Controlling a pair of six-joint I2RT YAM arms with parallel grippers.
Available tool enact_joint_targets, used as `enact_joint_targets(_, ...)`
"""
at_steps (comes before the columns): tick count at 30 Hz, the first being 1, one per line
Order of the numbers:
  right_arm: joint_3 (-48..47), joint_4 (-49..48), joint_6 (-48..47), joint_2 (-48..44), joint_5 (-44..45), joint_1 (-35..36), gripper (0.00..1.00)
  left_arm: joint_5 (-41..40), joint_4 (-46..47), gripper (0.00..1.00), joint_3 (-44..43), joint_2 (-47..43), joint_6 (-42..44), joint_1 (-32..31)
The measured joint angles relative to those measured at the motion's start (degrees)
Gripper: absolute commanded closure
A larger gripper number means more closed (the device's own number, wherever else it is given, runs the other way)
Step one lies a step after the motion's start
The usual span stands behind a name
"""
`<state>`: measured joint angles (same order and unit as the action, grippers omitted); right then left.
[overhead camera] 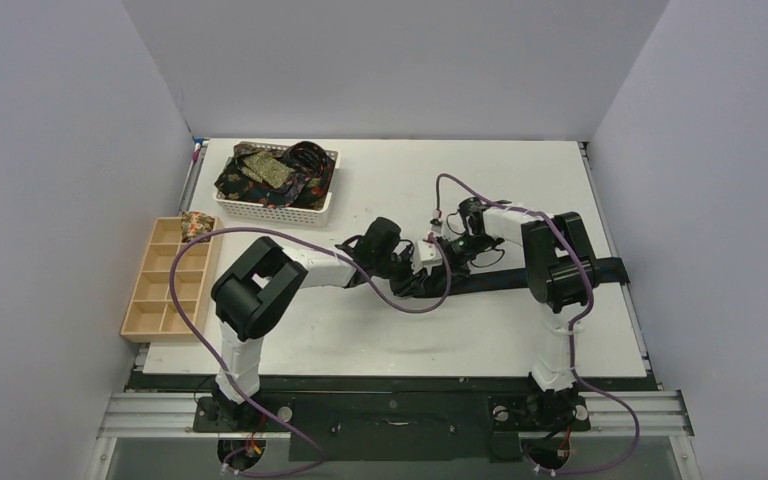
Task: Roll the ties
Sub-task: Roll the tie at the center of the board.
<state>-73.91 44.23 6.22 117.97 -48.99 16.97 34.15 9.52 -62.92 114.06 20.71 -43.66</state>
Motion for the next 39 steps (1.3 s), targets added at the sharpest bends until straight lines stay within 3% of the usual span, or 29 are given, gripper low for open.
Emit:
enact_joint_targets(7,0.81,1.09,-1.62,-0.87,-2.97,-3.85,0.68,-3.23,-5.53,0.76,-2.23,-0.04,2.29,-0.94)
enact_joint_targets(13,1.62,3.17,-3.26,-4.5,-3.26,-7.02,0.65,-4.28,-8.35,0.77,-3.93,0.28,2.27,-1.27)
enact_joint_targets(19,1.66,3.04,-2.86,-5.77,-4.68,-3.89,0.62,-4.44,-9.6,0.77,-4.74,0.5,1.92,-1.27)
enact_joint_targets(24,1.66,3.04,-2.51,-5.92,-5.16,-4.26,0.53,-4.44,-9.68,0.77,-4.74,0.5,1.95,-1.27)
enact_joint_targets(33,1.66,2.73,-1.44,-6.47,-6.86,-2.84,0.54,-4.44,-10.47,0.76,-5.35,0.74,1.97,-1.27)
enact_joint_targets(38,1.64,2.1,-0.81,-6.47,-6.21,-2.4,0.77,-4.44,-10.58,0.76,-5.33,0.74,2.23,-1.27)
enact_joint_targets(39,1.62,1.77,-0.44,-6.47,-5.9,-2.6,0.78,-4.42,-10.56,0.76,-5.33,0.72,2.23,-1.25)
